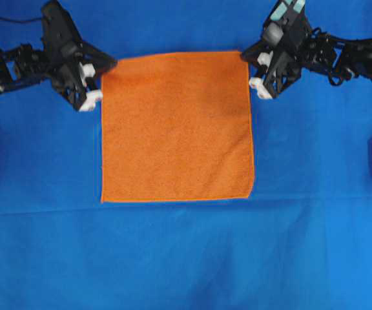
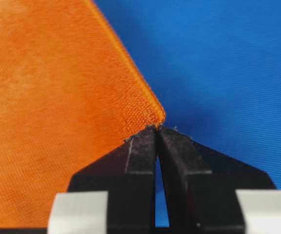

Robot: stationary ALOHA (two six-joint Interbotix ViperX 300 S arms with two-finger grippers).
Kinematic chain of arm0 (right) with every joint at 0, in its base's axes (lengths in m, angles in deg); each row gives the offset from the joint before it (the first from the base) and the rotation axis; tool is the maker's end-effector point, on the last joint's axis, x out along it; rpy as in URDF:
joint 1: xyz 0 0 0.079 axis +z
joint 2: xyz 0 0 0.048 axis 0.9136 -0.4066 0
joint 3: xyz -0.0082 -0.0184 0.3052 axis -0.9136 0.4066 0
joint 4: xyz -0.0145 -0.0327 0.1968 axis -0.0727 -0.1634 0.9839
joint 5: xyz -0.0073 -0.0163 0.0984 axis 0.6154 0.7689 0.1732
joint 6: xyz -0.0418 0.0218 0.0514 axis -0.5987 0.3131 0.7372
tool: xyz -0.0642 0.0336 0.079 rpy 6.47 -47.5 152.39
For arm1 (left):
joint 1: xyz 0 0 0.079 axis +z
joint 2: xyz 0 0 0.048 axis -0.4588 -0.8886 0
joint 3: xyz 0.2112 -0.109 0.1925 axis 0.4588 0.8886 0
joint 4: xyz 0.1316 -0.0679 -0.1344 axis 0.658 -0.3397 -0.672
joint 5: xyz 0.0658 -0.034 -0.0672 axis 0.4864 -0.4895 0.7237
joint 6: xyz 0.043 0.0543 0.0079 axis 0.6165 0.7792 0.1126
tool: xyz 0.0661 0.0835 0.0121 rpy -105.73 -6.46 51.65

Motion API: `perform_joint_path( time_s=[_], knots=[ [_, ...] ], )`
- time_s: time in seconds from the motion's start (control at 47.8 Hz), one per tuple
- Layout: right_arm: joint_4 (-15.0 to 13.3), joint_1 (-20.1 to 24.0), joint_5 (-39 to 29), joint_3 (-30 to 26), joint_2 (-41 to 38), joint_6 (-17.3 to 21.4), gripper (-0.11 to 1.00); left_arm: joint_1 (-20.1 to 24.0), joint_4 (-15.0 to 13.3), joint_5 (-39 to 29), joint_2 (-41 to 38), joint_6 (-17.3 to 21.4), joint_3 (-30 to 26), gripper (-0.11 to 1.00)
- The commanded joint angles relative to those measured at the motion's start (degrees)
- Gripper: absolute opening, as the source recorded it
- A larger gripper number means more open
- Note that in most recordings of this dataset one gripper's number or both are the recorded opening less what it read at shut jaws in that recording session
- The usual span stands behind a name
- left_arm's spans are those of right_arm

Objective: Fold the orange towel.
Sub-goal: 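Pull the top corners down toward the bottom edge with both grippers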

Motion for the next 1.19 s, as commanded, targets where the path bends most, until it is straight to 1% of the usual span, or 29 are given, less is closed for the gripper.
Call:
perform_joint_path(
  time_s=[0.0, 0.167, 0.335, 0.418, 0.544, 0.711, 0.816, 0.9, 1.046, 1.172],
  knots=[
    [0.2, 2.1, -0.7, 0.0, 2.4, 0.2, 0.02, -2.9, 0.1, -0.6, 1.3, 0.1, 0.1, 0.01],
    [1.1, 7.5, -3.9, 1.3, 4.1, 0.3, 0.02, -9.6, 0.0, -2.1, 2.1, 0.1, 1.4, 0.01],
    [3.3, 13.7, -7.1, 2.5, 5.2, 0.4, 0.02, -17.1, 0.1, -2.5, 2.0, -1.0, 1.8, 0.01],
    [4.6, 16.9, -8.9, 2.7, 5.3, 1.1, 0.02, -20.8, 0.0, -3.2, 1.9, -1.3, 1.9, 0.01],
    [5.5, 22.0, -10.8, 2.7, 5.2, 3.3, 0.02, -27.0, -0.1, -3.8, 1.5, -3.5, 1.7, 0.01],
    [5.5, 27.5, -11.1, 2.8, 5.2, 6.3, 0.02, -33.6, 0.0, -3.8, 0.9, -8.7, 1.2, 0.01],
    [5.5, 29.4, -11.0, 2.8, 5.1, 8.2, 0.02, -36.1, 0.0, -3.8, 0.7, -11.3, 1.2, 0.01],
    [5.5, 30.4, -11.1, 2.6, 5.0, 9.4, 0.02, -37.5, 0.0, -3.9, 0.7, -12.5, 1.3, 0.01],
    [5.5, 31.6, -11.2, 2.7, 4.9, 11.0, 0.02, -39.2, 0.0, -4.7, 0.6, -12.8, 1.4, 0.01],
    [5.5, 32.1, -11.2, 2.8, 4.8, 11.6, 0.02, -39.3, 0.0, -4.9, 0.3, -12.7, 1.1, 0.01]
  ],
)
